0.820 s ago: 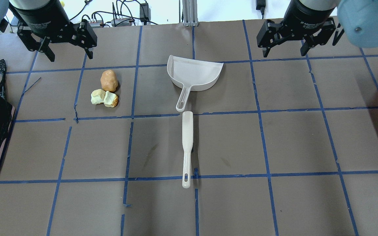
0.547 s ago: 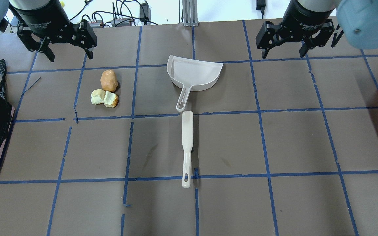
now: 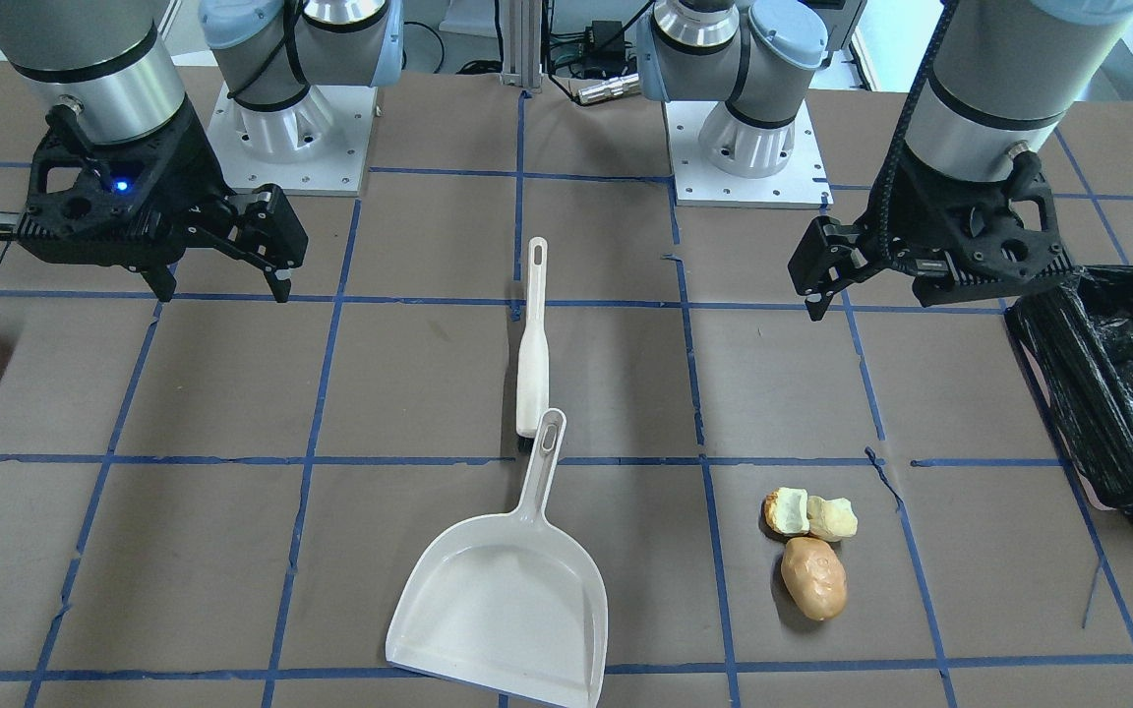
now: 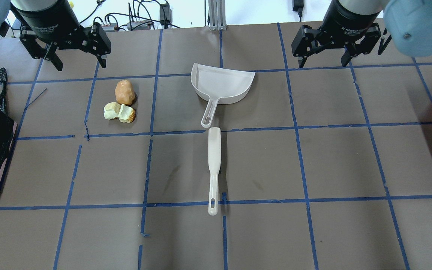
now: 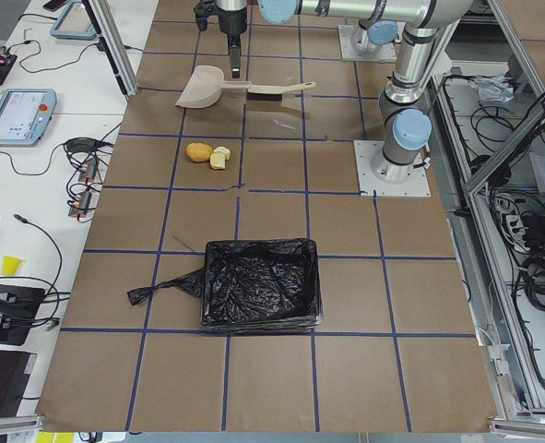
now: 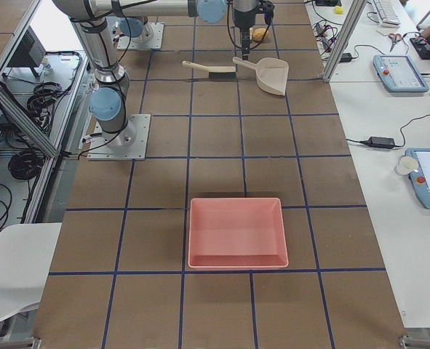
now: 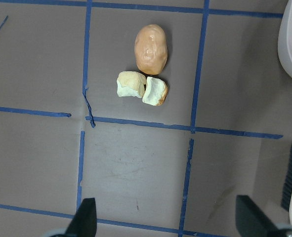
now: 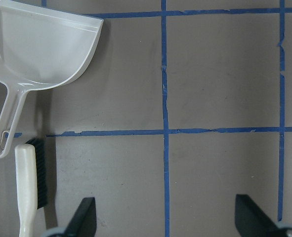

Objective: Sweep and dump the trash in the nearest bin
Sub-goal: 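Move the left gripper toward the white dustpan handle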

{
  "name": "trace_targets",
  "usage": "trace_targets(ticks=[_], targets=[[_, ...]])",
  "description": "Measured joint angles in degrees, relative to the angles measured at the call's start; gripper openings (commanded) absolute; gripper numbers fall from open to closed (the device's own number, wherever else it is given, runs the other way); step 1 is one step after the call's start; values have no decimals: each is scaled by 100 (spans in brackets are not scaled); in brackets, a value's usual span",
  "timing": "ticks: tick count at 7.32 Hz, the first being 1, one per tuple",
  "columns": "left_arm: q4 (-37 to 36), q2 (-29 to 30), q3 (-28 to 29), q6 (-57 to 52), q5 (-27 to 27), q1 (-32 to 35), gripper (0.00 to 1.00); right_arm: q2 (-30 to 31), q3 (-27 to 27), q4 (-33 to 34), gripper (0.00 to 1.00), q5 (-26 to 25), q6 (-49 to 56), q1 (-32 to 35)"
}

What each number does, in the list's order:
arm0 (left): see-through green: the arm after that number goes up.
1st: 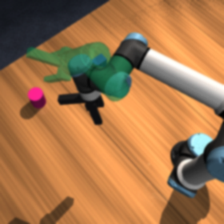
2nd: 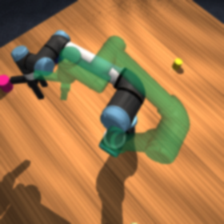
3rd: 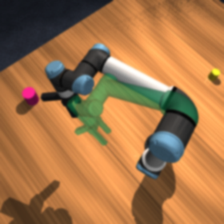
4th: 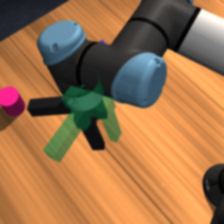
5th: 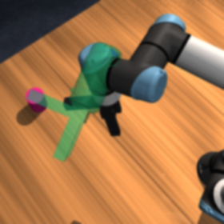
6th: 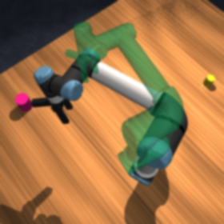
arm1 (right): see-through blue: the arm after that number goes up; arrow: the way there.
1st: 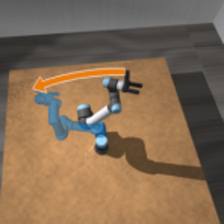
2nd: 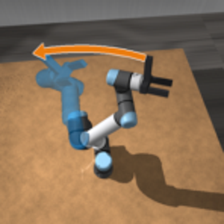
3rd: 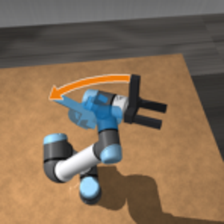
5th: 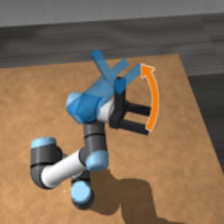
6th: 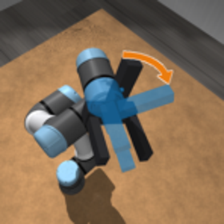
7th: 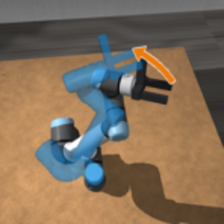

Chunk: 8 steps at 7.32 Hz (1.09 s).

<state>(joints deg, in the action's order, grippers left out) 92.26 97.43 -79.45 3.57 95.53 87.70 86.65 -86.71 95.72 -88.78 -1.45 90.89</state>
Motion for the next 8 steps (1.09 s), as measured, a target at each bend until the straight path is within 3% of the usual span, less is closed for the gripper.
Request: trace_targets(ticks=[8], targets=[[550, -69, -99, -8, -226, 148, 100, 19, -31, -56, 100, 165, 13, -1]])
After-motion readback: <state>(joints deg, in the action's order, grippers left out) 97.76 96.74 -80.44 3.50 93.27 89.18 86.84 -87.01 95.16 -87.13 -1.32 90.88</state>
